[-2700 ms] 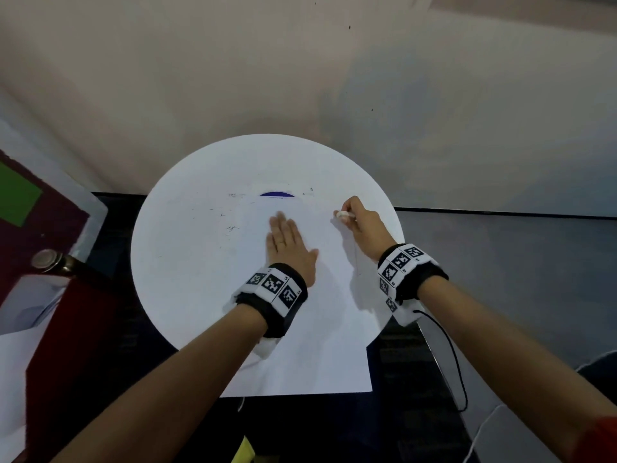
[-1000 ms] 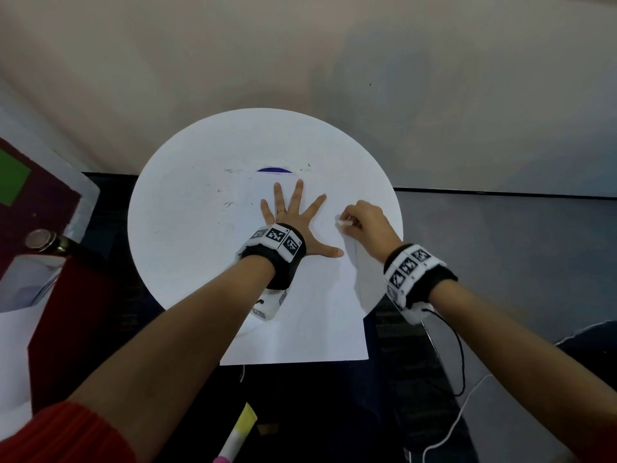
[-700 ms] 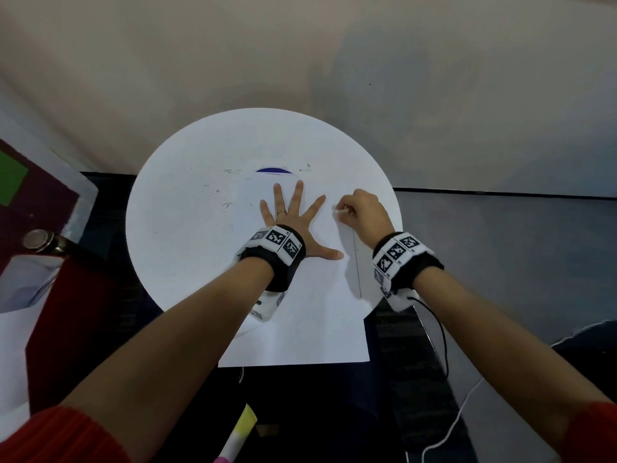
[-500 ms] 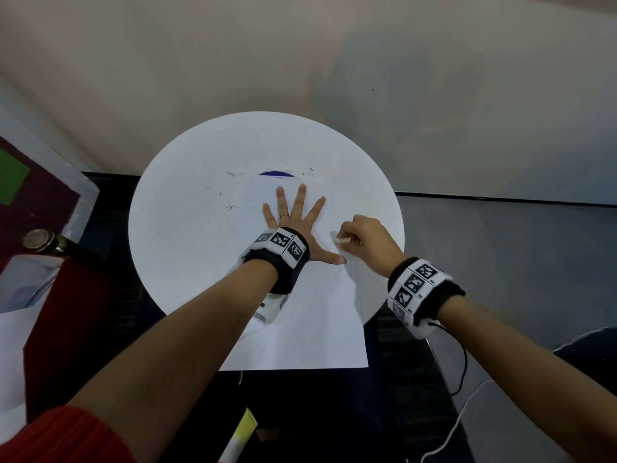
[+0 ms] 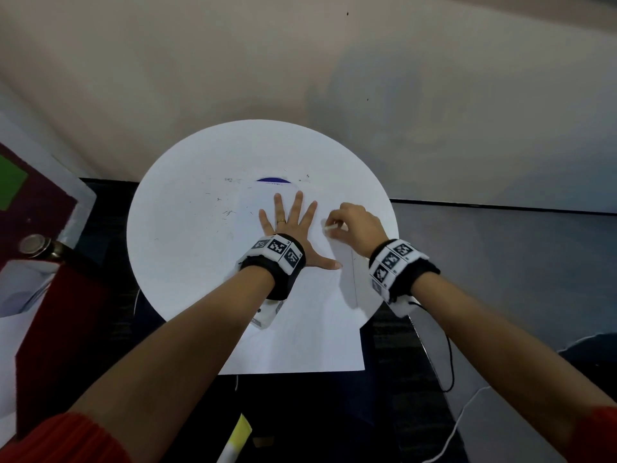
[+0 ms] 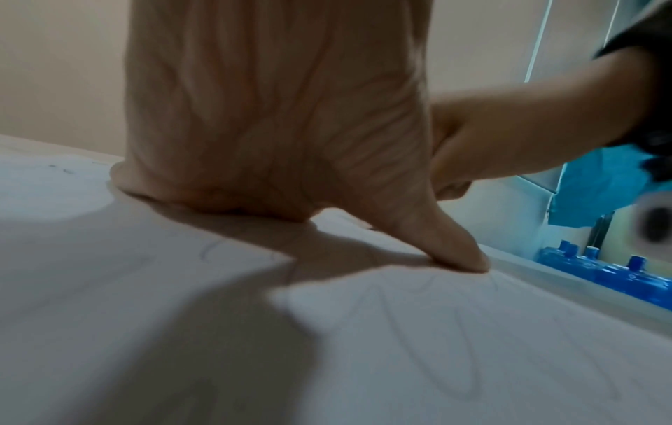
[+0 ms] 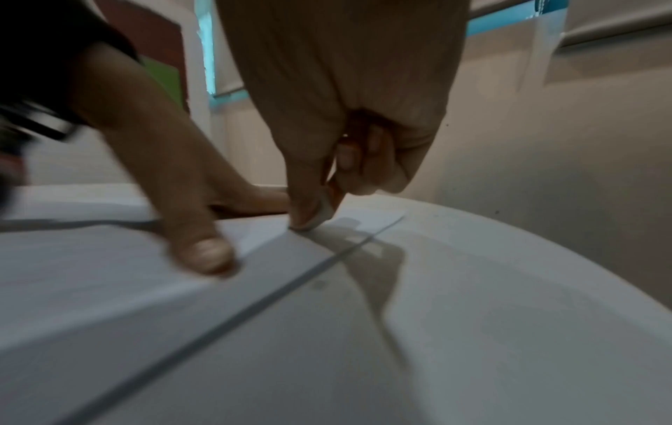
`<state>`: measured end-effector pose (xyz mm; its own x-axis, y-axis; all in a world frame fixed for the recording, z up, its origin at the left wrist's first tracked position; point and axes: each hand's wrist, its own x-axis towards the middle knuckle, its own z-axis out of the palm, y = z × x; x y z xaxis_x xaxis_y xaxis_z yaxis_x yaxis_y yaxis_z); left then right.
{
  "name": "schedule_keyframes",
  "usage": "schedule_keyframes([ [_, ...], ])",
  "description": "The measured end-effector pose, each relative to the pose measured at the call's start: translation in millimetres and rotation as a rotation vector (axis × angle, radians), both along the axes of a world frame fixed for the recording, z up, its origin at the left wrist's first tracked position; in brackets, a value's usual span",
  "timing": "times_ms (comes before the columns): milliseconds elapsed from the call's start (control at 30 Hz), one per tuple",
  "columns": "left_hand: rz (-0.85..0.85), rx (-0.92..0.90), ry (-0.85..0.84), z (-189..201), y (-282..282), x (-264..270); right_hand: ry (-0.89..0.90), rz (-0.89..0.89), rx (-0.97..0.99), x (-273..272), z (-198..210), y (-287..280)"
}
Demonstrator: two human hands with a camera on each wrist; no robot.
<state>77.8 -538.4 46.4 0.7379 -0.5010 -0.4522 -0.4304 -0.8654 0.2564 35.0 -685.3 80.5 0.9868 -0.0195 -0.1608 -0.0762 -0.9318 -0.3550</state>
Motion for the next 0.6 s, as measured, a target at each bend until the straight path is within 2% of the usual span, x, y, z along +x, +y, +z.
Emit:
schedule_keyframes([
  [167,-0.031,0.007,0.021,1,7,0,0.000,-0.028,-0.018,8,-5,0],
  [367,-0.065,0.009,0.014,4,20,10,-0.072,0.042,-0.036,0,-9,3],
  [600,-0.045,-0.007,-0.005,0,19,7,0.008,0.011,0.095,9,-11,5],
])
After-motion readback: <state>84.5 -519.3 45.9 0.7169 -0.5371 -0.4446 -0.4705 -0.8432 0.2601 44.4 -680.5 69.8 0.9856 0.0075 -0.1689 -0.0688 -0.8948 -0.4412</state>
